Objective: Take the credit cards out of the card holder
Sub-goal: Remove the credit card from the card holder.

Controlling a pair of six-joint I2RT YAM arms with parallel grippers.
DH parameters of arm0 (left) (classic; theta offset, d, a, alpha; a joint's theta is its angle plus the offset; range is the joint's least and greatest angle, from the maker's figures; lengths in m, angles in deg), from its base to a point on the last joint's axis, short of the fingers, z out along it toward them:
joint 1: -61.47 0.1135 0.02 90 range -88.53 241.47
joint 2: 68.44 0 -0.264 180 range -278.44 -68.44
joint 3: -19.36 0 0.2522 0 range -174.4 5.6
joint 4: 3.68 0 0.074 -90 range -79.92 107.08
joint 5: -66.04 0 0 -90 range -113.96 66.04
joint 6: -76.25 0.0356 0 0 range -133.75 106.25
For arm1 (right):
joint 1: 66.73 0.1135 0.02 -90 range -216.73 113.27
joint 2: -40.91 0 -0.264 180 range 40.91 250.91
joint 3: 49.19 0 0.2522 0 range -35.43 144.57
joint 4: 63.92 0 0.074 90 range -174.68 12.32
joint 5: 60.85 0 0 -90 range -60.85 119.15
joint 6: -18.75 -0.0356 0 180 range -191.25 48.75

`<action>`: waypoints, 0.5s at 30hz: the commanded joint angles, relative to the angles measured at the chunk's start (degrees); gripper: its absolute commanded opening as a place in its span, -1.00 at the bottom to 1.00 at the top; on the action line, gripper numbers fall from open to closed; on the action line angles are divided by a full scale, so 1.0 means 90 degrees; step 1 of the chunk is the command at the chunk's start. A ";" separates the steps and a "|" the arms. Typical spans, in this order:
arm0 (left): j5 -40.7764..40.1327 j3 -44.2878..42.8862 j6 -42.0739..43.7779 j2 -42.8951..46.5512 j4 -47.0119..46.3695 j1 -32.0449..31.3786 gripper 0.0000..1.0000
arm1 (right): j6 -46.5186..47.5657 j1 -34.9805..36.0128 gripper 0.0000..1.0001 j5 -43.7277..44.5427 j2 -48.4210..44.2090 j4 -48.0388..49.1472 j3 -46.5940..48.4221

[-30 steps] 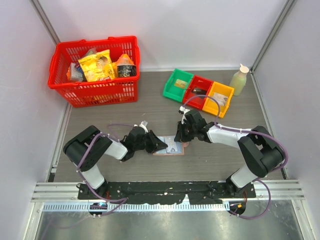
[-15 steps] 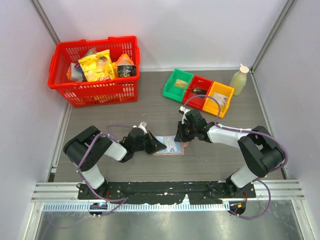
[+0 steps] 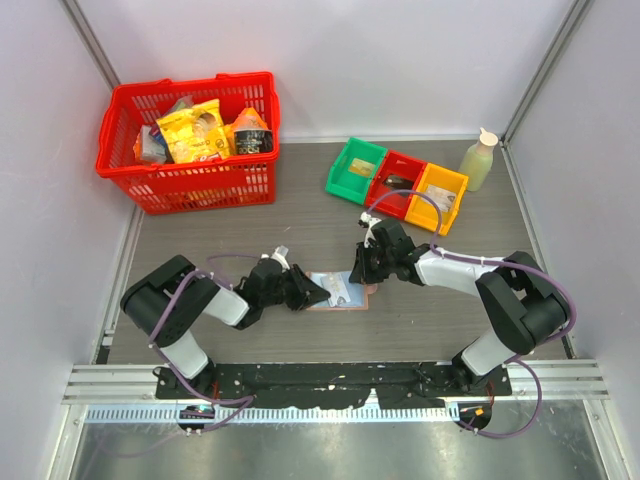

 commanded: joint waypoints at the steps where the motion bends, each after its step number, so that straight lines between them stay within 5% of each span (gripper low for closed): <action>1: 0.0099 -0.0147 0.0083 -0.0101 0.0053 0.0010 -0.50 | 0.0302 -0.0116 -0.79 0.0564 0.0239 -0.0767 -0.0233; 8: -0.0038 -0.0381 0.0122 -0.0277 0.0092 0.0019 -0.39 | 0.0292 -0.0116 -0.79 0.0534 0.0230 -0.0747 -0.0223; 15: -0.0184 -0.0206 0.0103 -0.0200 0.0121 0.0019 -0.96 | 0.0321 -0.0116 -0.79 0.0573 0.0171 -0.0738 -0.0292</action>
